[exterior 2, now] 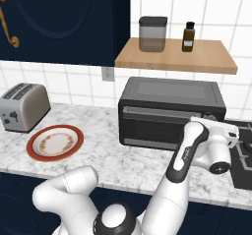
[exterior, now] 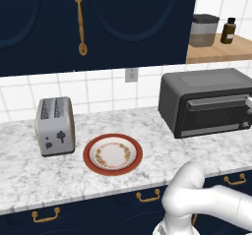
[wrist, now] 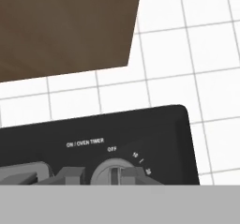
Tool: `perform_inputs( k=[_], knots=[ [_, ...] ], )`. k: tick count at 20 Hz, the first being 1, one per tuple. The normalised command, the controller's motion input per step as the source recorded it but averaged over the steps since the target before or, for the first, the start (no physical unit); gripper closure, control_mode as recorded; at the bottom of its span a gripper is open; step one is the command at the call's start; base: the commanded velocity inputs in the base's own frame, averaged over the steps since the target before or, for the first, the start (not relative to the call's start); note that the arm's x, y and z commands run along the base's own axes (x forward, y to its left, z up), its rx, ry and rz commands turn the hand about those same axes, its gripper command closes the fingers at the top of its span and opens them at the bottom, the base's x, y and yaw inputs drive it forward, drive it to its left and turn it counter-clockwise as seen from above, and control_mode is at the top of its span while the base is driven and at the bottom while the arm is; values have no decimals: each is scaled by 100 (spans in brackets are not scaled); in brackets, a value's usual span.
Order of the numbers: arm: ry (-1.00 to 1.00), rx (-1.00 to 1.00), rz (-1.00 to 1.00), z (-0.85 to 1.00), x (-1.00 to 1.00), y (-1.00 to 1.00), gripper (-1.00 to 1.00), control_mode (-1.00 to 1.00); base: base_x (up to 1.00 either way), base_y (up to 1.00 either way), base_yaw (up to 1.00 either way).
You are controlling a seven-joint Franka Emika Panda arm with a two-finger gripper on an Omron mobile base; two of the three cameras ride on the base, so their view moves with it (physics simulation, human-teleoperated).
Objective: Pick up the kebab skewer and baguette bread, and place them inside the toaster oven. Close the toaster oven door and start by setting the timer.
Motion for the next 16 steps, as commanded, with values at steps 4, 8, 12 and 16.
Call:
perform_inputs(
  k=[4, 8, 12, 16],
  knots=[
    [-15, 27, -5, -21, 43, 0, 100, -100, 0, 0, 0],
    [-11, 25, -4, -19, 41, 0, 100, -100, 0, 0, 0],
    [-5, 26, -7, -17, 29, 0, 100, -100, 0, 0, 0],
    [-1, 32, -14, -18, 21, 0, 100, -100, 0, 0, 0]
  ],
)
